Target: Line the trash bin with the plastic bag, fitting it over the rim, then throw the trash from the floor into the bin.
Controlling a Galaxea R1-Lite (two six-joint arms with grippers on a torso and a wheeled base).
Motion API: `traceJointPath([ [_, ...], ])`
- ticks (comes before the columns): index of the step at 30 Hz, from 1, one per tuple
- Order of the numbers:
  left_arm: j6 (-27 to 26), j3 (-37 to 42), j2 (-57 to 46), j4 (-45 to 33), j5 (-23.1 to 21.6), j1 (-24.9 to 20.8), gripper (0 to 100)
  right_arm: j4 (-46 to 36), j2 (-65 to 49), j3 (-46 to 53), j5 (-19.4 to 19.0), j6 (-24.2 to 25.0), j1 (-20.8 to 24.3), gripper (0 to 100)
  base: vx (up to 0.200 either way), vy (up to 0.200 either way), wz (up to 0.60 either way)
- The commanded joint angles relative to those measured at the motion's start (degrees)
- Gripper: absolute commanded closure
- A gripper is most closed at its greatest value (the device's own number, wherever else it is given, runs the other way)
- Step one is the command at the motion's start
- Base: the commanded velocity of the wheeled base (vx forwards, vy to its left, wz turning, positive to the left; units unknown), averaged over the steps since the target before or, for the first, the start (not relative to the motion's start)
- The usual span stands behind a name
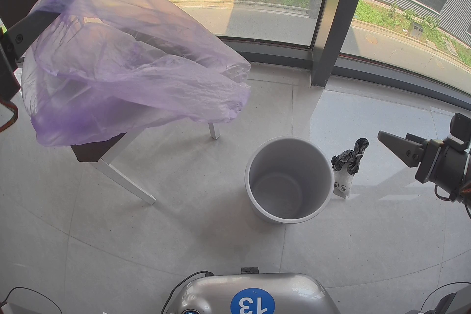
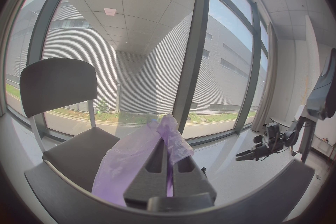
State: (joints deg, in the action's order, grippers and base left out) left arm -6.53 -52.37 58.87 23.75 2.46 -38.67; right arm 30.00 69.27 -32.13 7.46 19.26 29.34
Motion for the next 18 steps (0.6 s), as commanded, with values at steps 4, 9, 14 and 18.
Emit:
traceJointPath([
  [4, -0.06, -0.19, -0.86, 0.07, -1.50, -2.20, 100, 0.15, 7.20, -3.90, 0.27, 0.87, 2.56, 0, 0.000, 0.000, 0.00],
  [9, -0.06, -0.01, -1.39, 0.07, -2.29, -2.64, 100, 1.46, 10.63, -6.80, 0.36, 1.13, 4.14, 0, 0.000, 0.000, 0.00],
  [14, -0.06, 0.08, -2.09, 0.07, -3.17, -3.78, 100, 5.95, 14.76, -8.73, 0.80, 1.22, 5.20, 0, 0.000, 0.000, 0.00],
  [18, -0.06, 0.08, -2.35, 0.16, -5.01, -3.87, 100, 8.93, 17.92, -9.88, 0.89, 1.13, 5.99, 0, 0.000, 0.000, 0.00],
])
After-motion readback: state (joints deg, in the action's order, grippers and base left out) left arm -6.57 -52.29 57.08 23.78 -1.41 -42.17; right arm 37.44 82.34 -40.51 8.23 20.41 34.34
